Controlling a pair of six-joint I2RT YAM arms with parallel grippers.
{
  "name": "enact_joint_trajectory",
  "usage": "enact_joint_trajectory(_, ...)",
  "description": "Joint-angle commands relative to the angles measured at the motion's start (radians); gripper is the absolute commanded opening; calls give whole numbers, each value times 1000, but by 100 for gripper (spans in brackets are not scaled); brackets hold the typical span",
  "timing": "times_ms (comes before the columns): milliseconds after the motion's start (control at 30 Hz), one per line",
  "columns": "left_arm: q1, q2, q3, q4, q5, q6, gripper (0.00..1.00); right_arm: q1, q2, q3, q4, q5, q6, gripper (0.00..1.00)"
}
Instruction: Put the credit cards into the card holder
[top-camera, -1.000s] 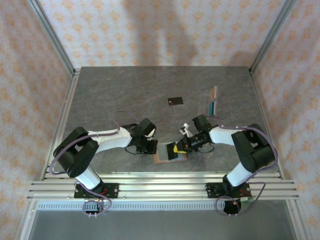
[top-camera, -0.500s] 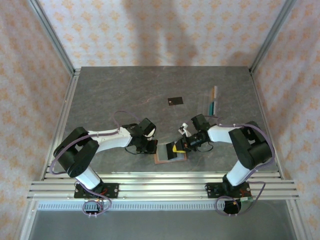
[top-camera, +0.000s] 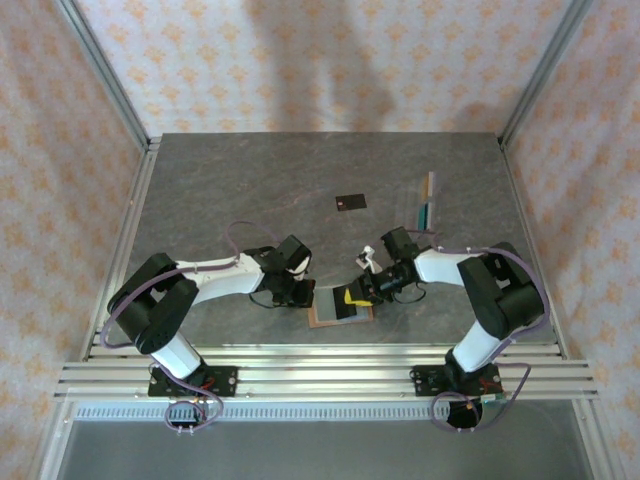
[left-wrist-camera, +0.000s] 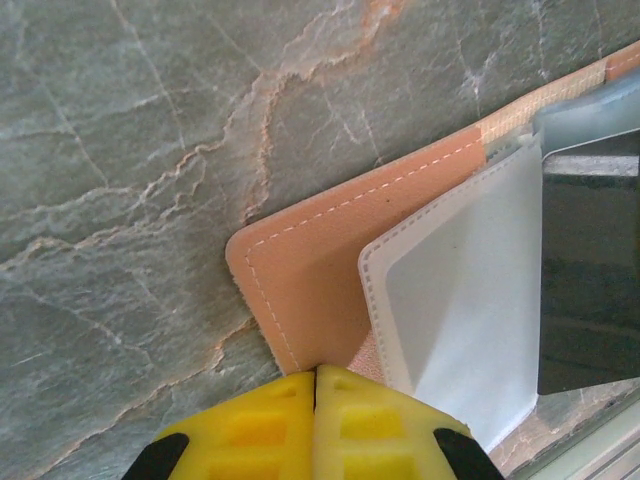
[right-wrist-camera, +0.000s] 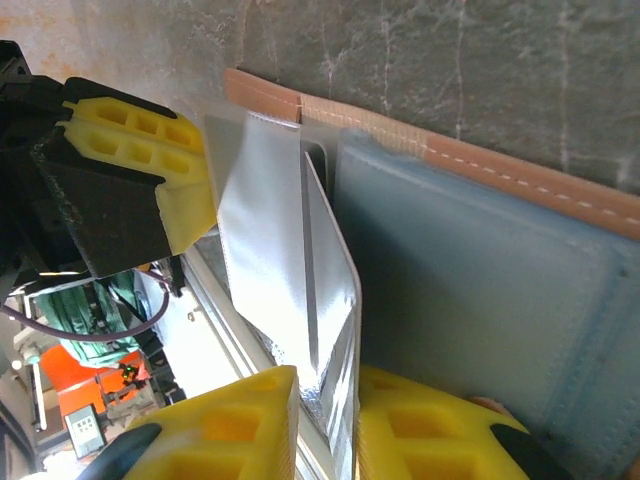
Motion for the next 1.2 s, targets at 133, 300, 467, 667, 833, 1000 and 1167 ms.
enact_joint_trajectory(133, 10, 57, -29, -16, -88, 22, 0, 4, -4, 21, -62, 88, -23, 20)
enact_joint_trajectory(300, 10, 56, -26, -29, -89, 22, 0, 4, 0, 25, -83, 107, -24, 21)
enact_joint_trajectory(467, 12, 58, -27, -26, -91, 22, 0, 4, -17, 33, -111, 154, -10, 22)
enact_joint_trajectory(667, 12, 63, -18, -29, -85, 22, 0, 4, -1, 54, -149, 180, -33, 25)
enact_joint_trajectory(833, 13, 59, -22, -31, -86, 22, 0, 4, -7, 55, -157, 191, -31, 24)
enact_joint_trajectory(1000, 13, 62, -26, -28, -86, 22, 0, 4, -25, 52, -175, 211, -38, 24)
enact_joint_trajectory(1167, 15, 63, -23, -29, -83, 22, 0, 4, -20, 51, -184, 208, -46, 16)
